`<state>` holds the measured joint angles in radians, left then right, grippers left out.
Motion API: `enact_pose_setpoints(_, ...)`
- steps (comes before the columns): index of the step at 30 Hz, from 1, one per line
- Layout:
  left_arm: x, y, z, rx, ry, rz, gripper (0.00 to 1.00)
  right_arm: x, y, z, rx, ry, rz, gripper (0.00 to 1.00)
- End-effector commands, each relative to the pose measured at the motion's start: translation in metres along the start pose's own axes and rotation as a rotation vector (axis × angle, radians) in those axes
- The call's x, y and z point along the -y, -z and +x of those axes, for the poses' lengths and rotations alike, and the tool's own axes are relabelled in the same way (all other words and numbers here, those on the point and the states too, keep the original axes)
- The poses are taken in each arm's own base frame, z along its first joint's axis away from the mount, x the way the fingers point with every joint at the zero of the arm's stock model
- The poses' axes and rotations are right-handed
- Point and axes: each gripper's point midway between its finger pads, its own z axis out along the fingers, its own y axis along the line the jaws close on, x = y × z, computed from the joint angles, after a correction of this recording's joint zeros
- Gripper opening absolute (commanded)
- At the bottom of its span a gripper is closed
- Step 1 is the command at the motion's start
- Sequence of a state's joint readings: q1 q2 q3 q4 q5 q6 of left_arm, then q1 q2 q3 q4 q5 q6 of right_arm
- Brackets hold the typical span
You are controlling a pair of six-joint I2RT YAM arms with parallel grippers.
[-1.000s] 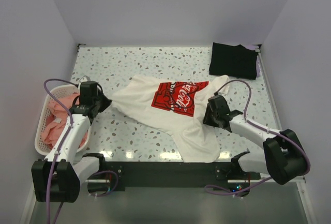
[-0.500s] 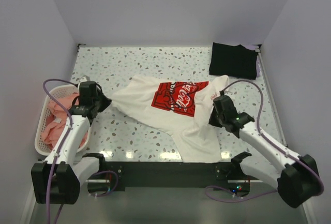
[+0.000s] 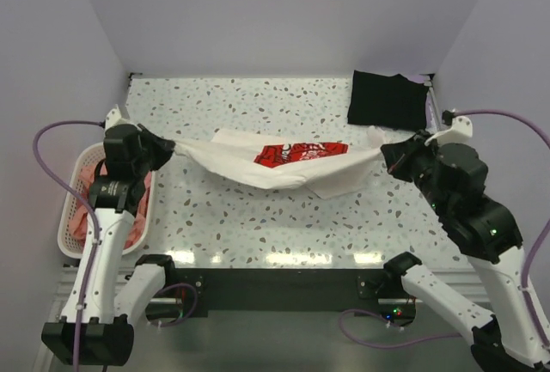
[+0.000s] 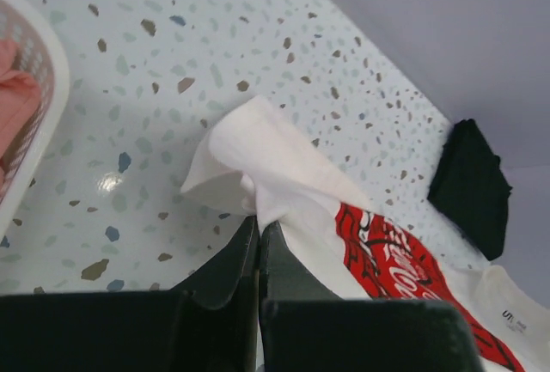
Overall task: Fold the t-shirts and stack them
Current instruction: Flatten the tshirt out
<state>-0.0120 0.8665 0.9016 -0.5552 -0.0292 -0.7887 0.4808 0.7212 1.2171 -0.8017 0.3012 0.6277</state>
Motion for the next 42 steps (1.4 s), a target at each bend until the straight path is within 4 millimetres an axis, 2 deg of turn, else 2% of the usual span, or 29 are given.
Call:
enact_pose_setpoints(1, 0.053, 0.055, -0.059, 0.15, -0.009, 0.156, 0.0, -0.01, 0.031, -0.05, 0.115, 0.006, -0.009, 0.0)
enact_pose_setpoints(2, 0.064, 0.066, -0.065, 0.158, -0.011, 0.191, 0.0, -0.017, 0.047, -0.072, 0.167, -0.002, -0.031, 0.0)
enact_pose_setpoints(5, 0.092, 0.104, -0.093, 0.227, 0.0, 0.275, 0.0, -0.024, 0.067, -0.099, 0.229, 0.0, -0.05, 0.0)
enact_pose_setpoints(6, 0.098, 0.114, -0.099, 0.242, 0.001, 0.295, 0.0, -0.029, 0.083, -0.117, 0.278, -0.016, -0.077, 0.0)
enact_pose_setpoints(7, 0.11, 0.131, -0.11, 0.275, 0.003, 0.335, 0.0, -0.03, 0.089, -0.125, 0.299, -0.019, -0.079, 0.0)
enact_pose_setpoints(8, 0.116, 0.138, -0.114, 0.284, 0.01, 0.357, 0.0, -0.035, 0.102, -0.139, 0.335, -0.023, -0.097, 0.0)
enact_pose_setpoints(10, 0.131, 0.156, -0.128, 0.316, 0.022, 0.411, 0.0, -0.04, 0.113, -0.152, 0.367, -0.024, -0.117, 0.0)
enact_pose_setpoints(13, 0.148, 0.168, -0.144, 0.348, 0.037, 0.461, 0.0, -0.048, 0.128, -0.175, 0.423, -0.025, -0.143, 0.0)
enact_pose_setpoints(17, 0.163, 0.16, -0.162, 0.373, 0.057, 0.478, 0.0, -0.059, 0.134, -0.206, 0.521, -0.009, -0.15, 0.0)
enact_pose_setpoints(20, 0.178, 0.14, -0.178, 0.392, 0.072, 0.498, 0.0, -0.071, 0.115, -0.219, 0.554, 0.02, -0.143, 0.0)
enact_pose_setpoints(21, 0.181, 0.123, -0.18, 0.378, 0.075, 0.488, 0.0, -0.077, 0.099, -0.22, 0.548, 0.033, -0.131, 0.0)
enact_pose_setpoints(23, 0.188, 0.105, -0.184, 0.37, 0.08, 0.494, 0.0, -0.086, 0.077, -0.226, 0.569, 0.055, -0.117, 0.0)
enact_pose_setpoints(24, 0.194, 0.086, -0.189, 0.367, 0.08, 0.5, 0.0, -0.092, 0.054, -0.224, 0.547, 0.072, -0.096, 0.0)
enact_pose_setpoints(26, 0.204, 0.066, -0.194, 0.355, 0.074, 0.52, 0.0, -0.104, 0.028, -0.228, 0.561, 0.091, -0.101, 0.0)
enact_pose_setpoints(27, 0.212, 0.045, -0.201, 0.354, 0.072, 0.528, 0.0, -0.109, 0.018, -0.229, 0.565, 0.095, -0.103, 0.0)
enact_pose_setpoints(28, 0.218, 0.034, -0.203, 0.346, 0.068, 0.536, 0.0, -0.119, -0.011, -0.229, 0.56, 0.108, -0.097, 0.0)
enact_pose_setpoints(29, 0.224, 0.024, -0.207, 0.345, 0.065, 0.548, 0.0, -0.123, -0.02, -0.235, 0.569, 0.107, -0.102, 0.0)
enact_pose_setpoints(30, 0.237, 0.005, -0.218, 0.351, 0.06, 0.568, 0.0, -0.125, -0.036, -0.24, 0.566, 0.111, -0.118, 0.0)
enact_pose_setpoints(31, 0.244, -0.005, -0.221, 0.341, 0.055, 0.583, 0.0, -0.128, -0.066, -0.241, 0.546, 0.083, -0.127, 0.0)
enact_pose_setpoints(32, 0.264, 0.007, -0.241, 0.381, 0.046, 0.639, 0.0, -0.133, -0.072, -0.253, 0.566, 0.071, -0.149, 0.0)
enact_pose_setpoints(33, 0.268, -0.027, -0.237, 0.332, 0.043, 0.632, 0.0, -0.133, -0.08, -0.263, 0.581, 0.067, -0.159, 0.0)
enact_pose_setpoints(34, 0.276, -0.032, -0.242, 0.328, 0.041, 0.649, 0.0, -0.141, -0.09, -0.278, 0.611, 0.057, -0.177, 0.0)
enact_pose_setpoints(35, 0.296, -0.009, -0.261, 0.371, 0.032, 0.714, 0.0, -0.145, -0.091, -0.287, 0.631, 0.056, -0.187, 0.0)
enact_pose_setpoints(36, 0.286, -0.035, -0.272, 0.37, 0.04, 0.687, 0.0, -0.144, -0.09, -0.298, 0.655, 0.052, -0.186, 0.0)
enact_pose_setpoints(37, 0.292, -0.03, -0.279, 0.371, 0.042, 0.723, 0.0, -0.153, -0.071, -0.319, 0.716, 0.042, -0.217, 0.0)
enact_pose_setpoints(38, 0.296, -0.014, -0.298, 0.416, 0.04, 0.758, 0.0, -0.154, -0.076, -0.324, 0.726, 0.044, -0.216, 0.0)
enact_pose_setpoints(40, 0.294, -0.003, -0.307, 0.427, 0.055, 0.797, 0.0, -0.153, -0.056, -0.343, 0.789, 0.037, -0.226, 0.0)
enact_pose_setpoints(41, 0.284, -0.011, -0.31, 0.433, 0.061, 0.791, 0.0, -0.152, -0.048, -0.347, 0.802, 0.036, -0.227, 0.0)
enact_pose_setpoints(42, 0.283, 0.009, -0.313, 0.459, 0.059, 0.805, 0.0, -0.149, -0.044, -0.348, 0.807, 0.036, -0.222, 0.0)
